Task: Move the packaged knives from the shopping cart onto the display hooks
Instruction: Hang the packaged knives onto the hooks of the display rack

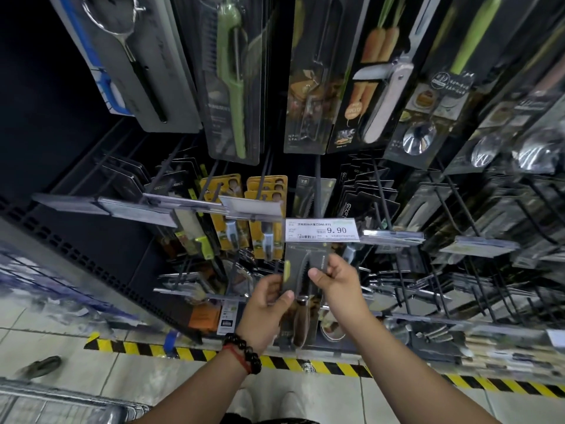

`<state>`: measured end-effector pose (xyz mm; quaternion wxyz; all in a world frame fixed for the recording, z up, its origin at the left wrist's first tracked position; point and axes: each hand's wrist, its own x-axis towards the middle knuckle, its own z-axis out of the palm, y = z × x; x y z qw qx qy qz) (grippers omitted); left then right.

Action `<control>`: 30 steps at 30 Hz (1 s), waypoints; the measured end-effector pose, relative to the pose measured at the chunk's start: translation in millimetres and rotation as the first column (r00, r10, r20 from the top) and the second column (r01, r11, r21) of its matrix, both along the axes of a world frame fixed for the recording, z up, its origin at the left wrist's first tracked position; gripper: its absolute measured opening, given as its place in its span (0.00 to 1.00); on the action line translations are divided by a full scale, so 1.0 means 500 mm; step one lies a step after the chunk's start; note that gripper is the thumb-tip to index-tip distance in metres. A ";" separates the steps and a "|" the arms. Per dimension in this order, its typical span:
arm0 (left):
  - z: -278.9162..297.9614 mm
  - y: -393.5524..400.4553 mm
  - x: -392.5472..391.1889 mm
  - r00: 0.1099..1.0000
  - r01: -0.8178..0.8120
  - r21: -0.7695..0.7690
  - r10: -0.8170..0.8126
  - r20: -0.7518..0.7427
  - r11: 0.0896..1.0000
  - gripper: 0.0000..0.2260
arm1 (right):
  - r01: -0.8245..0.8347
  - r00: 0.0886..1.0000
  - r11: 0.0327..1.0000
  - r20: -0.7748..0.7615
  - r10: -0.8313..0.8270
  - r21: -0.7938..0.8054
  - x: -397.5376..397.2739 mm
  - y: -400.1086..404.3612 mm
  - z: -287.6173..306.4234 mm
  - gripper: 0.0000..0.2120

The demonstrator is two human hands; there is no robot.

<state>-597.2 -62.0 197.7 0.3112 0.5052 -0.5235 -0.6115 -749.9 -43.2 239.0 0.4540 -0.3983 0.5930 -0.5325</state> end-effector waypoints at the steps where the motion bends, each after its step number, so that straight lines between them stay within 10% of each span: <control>1: 0.002 -0.001 0.005 1.000 -0.021 0.011 0.020 0.008 1.000 0.12 | 0.019 1.000 0.999 0.007 -0.019 -0.026 0.001 -0.007 0.006 0.18; 13: 0.011 0.003 0.046 0.995 -0.099 0.121 0.097 0.029 0.988 0.06 | 0.217 0.974 0.975 0.074 -0.212 -0.057 0.001 -0.047 0.010 0.10; 17: 0.052 0.015 0.050 0.986 -0.048 -0.157 0.072 0.148 0.986 0.11 | 0.255 0.961 0.966 0.113 -0.251 -0.026 0.006 -0.052 0.011 0.10; 23: 0.207 -0.042 0.040 0.851 0.037 -0.894 0.455 0.262 0.446 0.28 | 0.270 0.959 0.962 0.101 -0.265 -0.036 0.010 -0.052 0.013 0.08; 30: 0.249 -0.133 0.035 0.633 0.287 -0.831 0.557 0.538 0.477 0.27 | 0.262 0.962 0.960 0.108 -0.252 -0.095 0.022 -0.034 0.007 0.14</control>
